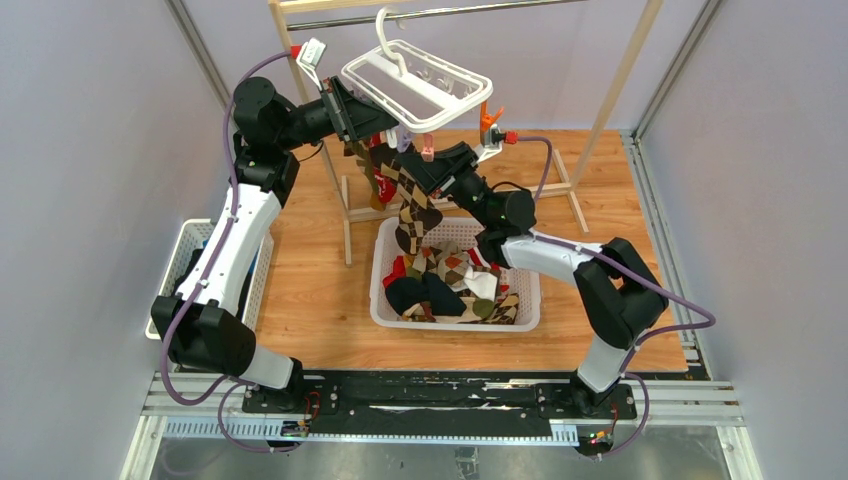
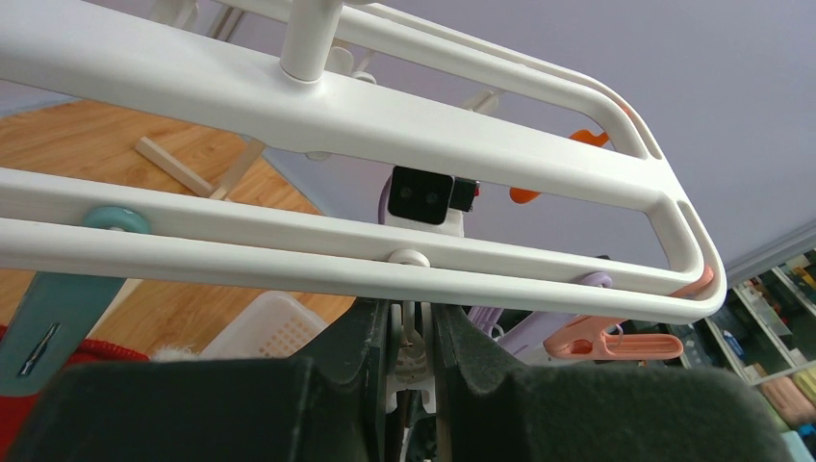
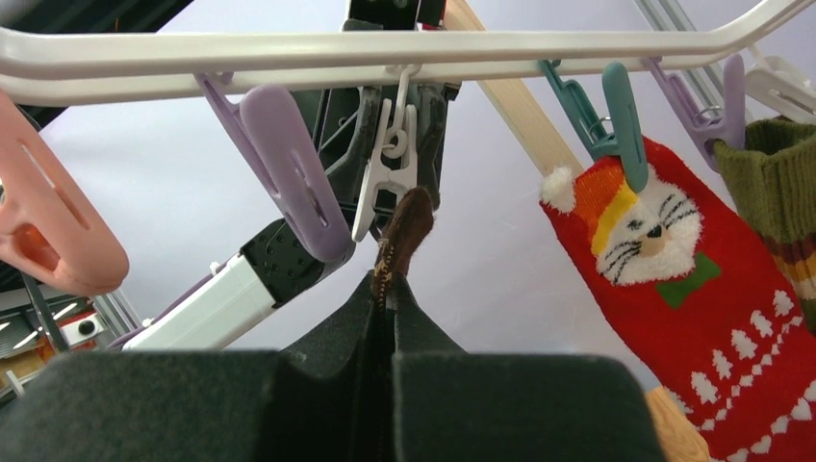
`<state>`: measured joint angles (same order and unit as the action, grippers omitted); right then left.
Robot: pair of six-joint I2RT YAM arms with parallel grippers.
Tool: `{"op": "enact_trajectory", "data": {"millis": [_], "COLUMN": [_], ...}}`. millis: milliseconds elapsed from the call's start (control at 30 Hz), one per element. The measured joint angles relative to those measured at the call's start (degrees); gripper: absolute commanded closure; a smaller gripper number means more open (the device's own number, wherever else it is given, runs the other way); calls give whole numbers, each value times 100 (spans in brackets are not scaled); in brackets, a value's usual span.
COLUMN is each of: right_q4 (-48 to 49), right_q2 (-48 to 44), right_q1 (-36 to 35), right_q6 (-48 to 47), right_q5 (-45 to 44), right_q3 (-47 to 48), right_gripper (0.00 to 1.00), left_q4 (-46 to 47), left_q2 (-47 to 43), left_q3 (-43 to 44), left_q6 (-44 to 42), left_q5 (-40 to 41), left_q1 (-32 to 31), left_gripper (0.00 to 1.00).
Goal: Clip the socks to the hanger
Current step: Clamp the sock onto the hanger.
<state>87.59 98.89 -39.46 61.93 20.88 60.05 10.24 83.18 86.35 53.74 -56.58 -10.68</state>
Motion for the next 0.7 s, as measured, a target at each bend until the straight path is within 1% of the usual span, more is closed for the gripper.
{"op": "enact_trajectory", "data": {"millis": [700], "right_q4": [2], "right_q2": [59], "right_q1": [-2], "right_q6": [4], "right_q5": [-417], "right_q3": [203], "right_gripper": [100], "left_q4": [0], "left_q2": [0], "left_q3": [0], "left_q6": [9], "left_q5": [2], "left_q1": [0], "left_gripper": [100]}}
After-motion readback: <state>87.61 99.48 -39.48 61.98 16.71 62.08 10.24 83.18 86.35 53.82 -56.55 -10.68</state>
